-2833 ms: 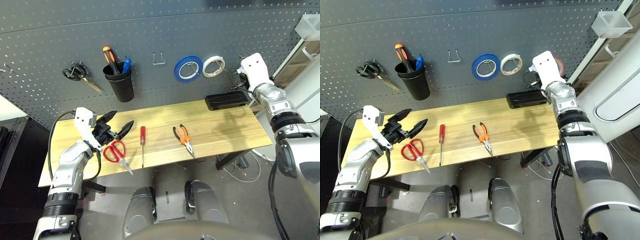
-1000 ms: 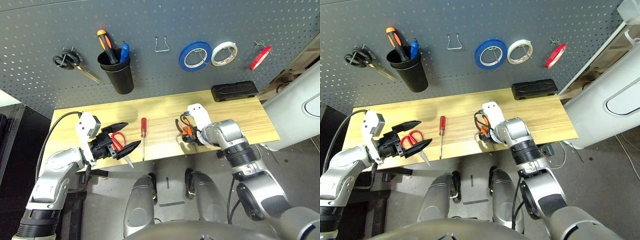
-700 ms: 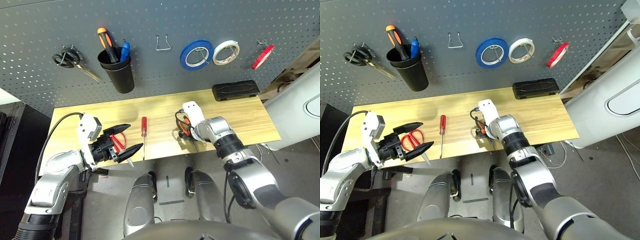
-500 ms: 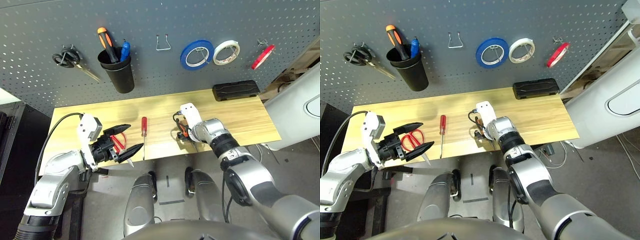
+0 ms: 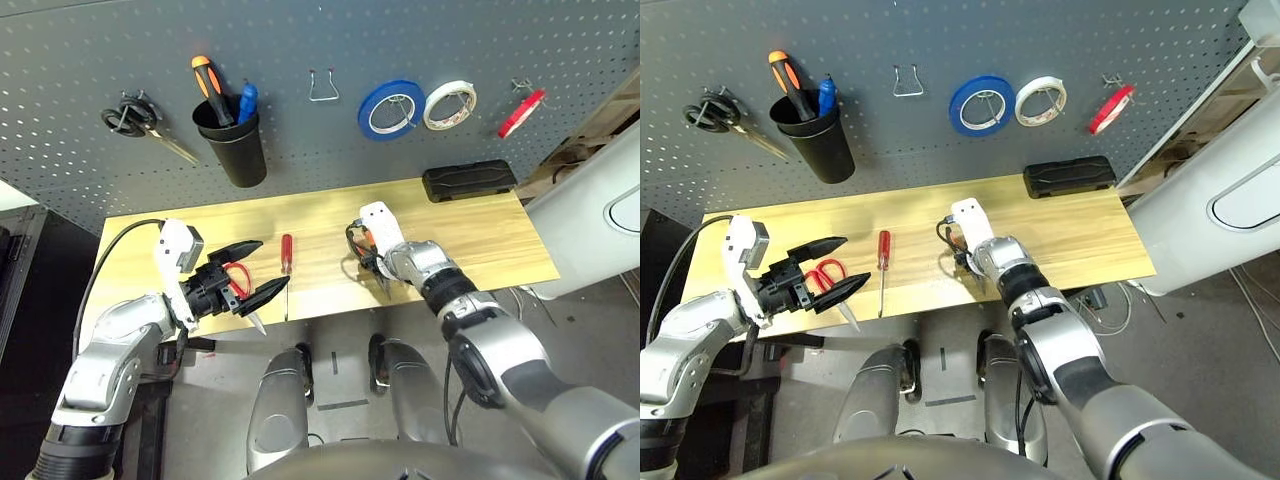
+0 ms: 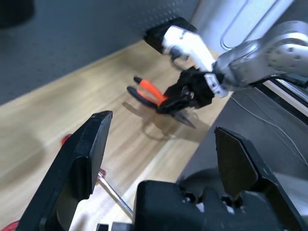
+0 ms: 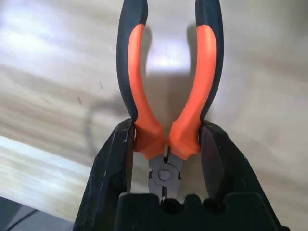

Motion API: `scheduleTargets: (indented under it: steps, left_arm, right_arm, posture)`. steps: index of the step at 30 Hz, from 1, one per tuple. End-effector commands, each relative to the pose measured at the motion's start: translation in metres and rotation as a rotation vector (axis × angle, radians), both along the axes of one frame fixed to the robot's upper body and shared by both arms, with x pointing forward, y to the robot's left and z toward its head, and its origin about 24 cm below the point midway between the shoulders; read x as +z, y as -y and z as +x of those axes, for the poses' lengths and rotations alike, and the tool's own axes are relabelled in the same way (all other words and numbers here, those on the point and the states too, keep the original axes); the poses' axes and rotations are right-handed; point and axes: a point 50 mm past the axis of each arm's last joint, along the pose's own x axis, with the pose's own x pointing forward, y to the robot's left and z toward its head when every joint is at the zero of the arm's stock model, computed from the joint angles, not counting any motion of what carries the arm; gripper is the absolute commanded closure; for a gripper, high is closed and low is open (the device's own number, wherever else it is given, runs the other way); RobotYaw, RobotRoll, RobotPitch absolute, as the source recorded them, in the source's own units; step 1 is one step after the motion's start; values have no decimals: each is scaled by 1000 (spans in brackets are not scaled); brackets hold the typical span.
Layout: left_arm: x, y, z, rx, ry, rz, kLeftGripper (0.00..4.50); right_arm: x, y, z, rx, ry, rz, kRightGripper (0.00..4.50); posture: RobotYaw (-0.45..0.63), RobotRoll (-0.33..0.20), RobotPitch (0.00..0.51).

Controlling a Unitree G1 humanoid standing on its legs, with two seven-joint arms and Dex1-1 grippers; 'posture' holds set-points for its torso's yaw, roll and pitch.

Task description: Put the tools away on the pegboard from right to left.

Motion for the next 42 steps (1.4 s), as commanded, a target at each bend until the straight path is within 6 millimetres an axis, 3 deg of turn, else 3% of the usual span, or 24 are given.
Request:
scheduleTargets:
  steps: [1,9,16,24,30,35,42]
  left_arm:
    - [6,-6,-2,39,22,-22,0]
    - [38,-18,6,123,138,-72,0]
    - [49,-33,6,181,164,-86,0]
    - [57,-51,6,232,173,-21,0]
    - [63,-58,6,254,184,-17,0]
    - [65,-56,6,250,187,-18,0]
    - [66,-51,7,235,182,-23,0]
  right_arm:
    - [24,3,-3,58,83,54,2407]
    - [93,16,-8,143,343,179,2407]
    - [145,16,-6,179,595,327,2407]
    - [204,6,4,185,905,453,2407]
    - [239,-7,10,210,1114,442,2408]
    - [252,-19,19,199,1196,436,2408]
    - [241,-32,30,202,1257,372,2408]
  posture:
    - [65,0,143]
    - [93,0,103]
    - [83,0,91]
    - [86,0,88]
    - [98,0,92]
    - [107,0,99]
    - [119,0,105]
